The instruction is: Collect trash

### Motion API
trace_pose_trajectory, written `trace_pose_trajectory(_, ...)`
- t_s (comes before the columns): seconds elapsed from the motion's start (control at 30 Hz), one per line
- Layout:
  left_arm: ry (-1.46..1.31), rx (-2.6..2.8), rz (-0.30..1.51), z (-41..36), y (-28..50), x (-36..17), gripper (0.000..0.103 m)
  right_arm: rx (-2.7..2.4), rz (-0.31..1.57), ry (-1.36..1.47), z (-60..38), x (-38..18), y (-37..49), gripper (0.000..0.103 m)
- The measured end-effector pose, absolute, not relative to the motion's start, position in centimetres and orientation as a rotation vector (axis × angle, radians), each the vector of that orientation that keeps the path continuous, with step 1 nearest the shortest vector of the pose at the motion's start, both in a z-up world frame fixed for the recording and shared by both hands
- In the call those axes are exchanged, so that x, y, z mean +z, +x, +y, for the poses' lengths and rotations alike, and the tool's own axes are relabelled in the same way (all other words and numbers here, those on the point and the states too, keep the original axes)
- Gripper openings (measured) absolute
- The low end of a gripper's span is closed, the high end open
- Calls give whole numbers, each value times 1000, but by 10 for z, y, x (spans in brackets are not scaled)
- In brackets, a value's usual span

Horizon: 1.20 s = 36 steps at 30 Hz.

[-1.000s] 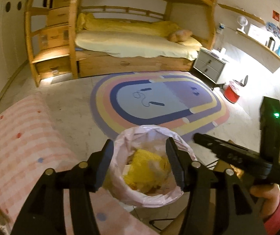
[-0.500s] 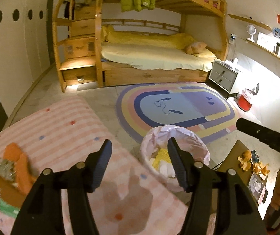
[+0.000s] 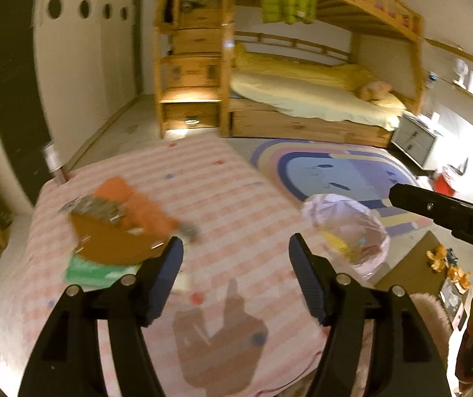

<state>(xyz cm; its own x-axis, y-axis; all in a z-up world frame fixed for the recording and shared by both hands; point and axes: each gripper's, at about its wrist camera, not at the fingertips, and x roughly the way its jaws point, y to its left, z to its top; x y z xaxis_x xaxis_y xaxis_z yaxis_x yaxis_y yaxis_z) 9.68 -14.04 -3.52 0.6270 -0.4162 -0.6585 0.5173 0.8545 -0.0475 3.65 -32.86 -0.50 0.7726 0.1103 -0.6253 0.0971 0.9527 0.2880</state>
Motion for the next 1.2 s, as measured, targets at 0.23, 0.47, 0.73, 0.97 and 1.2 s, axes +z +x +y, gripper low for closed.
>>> trace_pose_trajectory(0.23, 106, -386, 724, -72, 106, -43, 67, 112, 747, 235, -272, -16, 68, 36)
trace_pose_trajectory(0.47, 57, -266, 769, -23, 124, -61, 67, 172, 800, 190, -238, -35, 103, 36)
trace_pose_trajectory(0.73, 51, -208, 799, -4, 145, -73, 67, 229, 830, 160, -218, -47, 145, 36)
trace_pose_trajectory(0.97, 59, -172, 803, 9, 173, -74, 67, 275, 850, 153, -197, -57, 192, 42)
trace_pose_trajectory(1.2, 50, -166, 821, 16, 186, -81, 67, 292, 909, 99, -176, -79, 234, 43)
